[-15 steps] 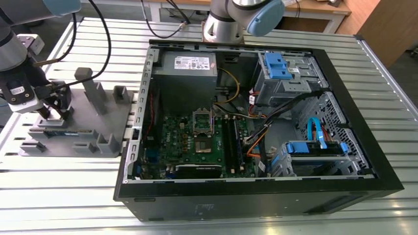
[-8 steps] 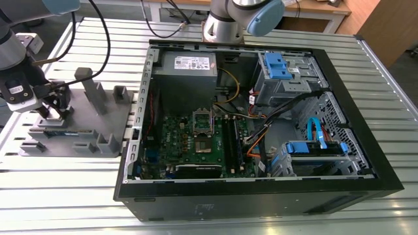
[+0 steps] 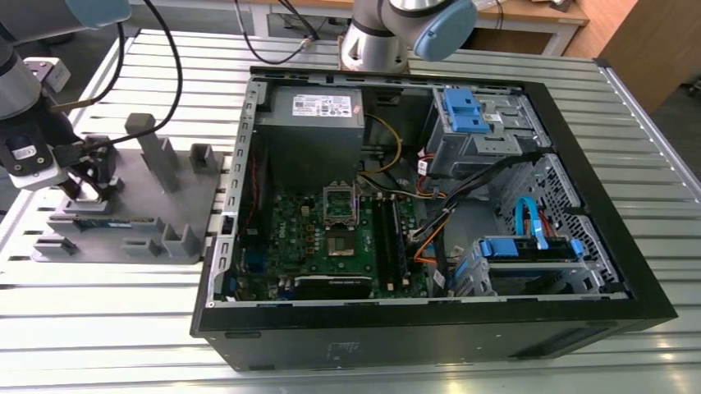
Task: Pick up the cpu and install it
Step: 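Pick up the cpu and move it towards the insertion slot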
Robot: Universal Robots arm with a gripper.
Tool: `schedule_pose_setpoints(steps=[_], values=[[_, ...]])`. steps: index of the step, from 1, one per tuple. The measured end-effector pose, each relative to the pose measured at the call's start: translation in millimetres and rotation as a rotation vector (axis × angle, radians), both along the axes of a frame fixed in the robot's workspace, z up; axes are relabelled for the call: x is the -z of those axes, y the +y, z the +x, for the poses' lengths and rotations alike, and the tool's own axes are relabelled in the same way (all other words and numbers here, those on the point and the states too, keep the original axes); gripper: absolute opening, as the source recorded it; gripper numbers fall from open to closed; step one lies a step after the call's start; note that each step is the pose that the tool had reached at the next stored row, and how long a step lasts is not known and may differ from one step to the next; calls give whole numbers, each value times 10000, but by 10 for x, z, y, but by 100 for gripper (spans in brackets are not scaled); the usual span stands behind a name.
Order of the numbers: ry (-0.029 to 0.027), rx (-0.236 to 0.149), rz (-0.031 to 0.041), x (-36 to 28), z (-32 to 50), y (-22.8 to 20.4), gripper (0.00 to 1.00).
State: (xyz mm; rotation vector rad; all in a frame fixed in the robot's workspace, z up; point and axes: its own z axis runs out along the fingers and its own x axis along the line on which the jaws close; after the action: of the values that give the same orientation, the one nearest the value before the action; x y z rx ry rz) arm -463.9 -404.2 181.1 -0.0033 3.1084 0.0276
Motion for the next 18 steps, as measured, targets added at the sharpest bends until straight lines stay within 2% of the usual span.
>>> schedule_pose_setpoints(steps=[3, 18], values=[[18, -1, -9, 19, -3, -2, 47], [2, 0, 0, 30, -1, 0, 47]])
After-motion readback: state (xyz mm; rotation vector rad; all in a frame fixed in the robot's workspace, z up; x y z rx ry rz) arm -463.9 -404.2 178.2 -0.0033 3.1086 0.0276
